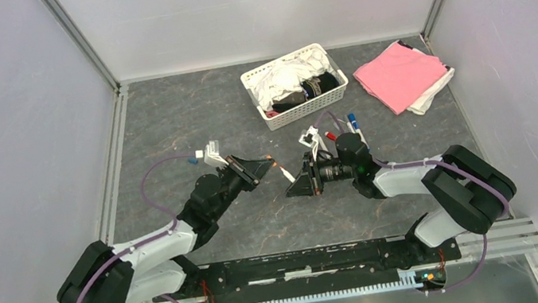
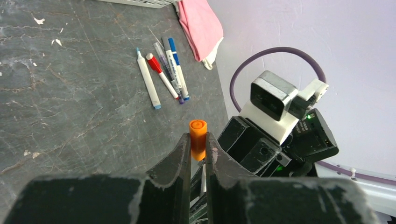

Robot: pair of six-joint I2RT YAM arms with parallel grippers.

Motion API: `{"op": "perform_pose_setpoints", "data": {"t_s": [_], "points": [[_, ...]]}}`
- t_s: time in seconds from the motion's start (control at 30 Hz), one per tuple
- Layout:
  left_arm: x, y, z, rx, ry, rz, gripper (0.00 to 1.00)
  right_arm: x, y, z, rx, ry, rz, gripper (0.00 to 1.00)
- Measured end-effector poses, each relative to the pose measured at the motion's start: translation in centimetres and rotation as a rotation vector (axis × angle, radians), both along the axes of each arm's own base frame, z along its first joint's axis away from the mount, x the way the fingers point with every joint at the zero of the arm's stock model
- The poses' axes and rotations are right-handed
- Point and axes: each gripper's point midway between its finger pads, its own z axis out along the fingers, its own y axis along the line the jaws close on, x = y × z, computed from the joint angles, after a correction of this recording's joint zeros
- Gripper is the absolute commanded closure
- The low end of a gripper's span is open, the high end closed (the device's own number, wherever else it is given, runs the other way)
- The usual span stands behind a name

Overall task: Insert the pens into the pen caps
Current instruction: Insert the pen cap onto the pen.

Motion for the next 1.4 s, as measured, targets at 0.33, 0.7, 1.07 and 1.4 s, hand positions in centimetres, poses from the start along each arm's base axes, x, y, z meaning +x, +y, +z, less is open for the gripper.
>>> {"op": "perform_pose_setpoints", "data": {"t_s": [0.33, 0.7, 1.07, 1.4], "points": [[0.0, -0.3, -1.0, 0.018, 0.021, -0.011, 0.98, 0.0, 0.1, 0.4, 0.011, -0.003, 0.005, 1.00], [-0.2, -0.6, -0.6, 0.005, 0.009, -0.030, 0.98, 0.2, 0.2, 0.2, 0.005, 0.001, 0.001, 1.00], [-0.2, -0.7, -0.1, -0.012, -0.008, -0.038, 0.98, 0.1, 0.3, -0.2, -0.009, 0.013, 0.005, 1.00], [-0.3, -0.9, -0.2, -0.010, -0.007, -0.044, 0.98, 0.2, 0.4, 0.0, -0.007, 0.007, 0.004, 1.00]]}}
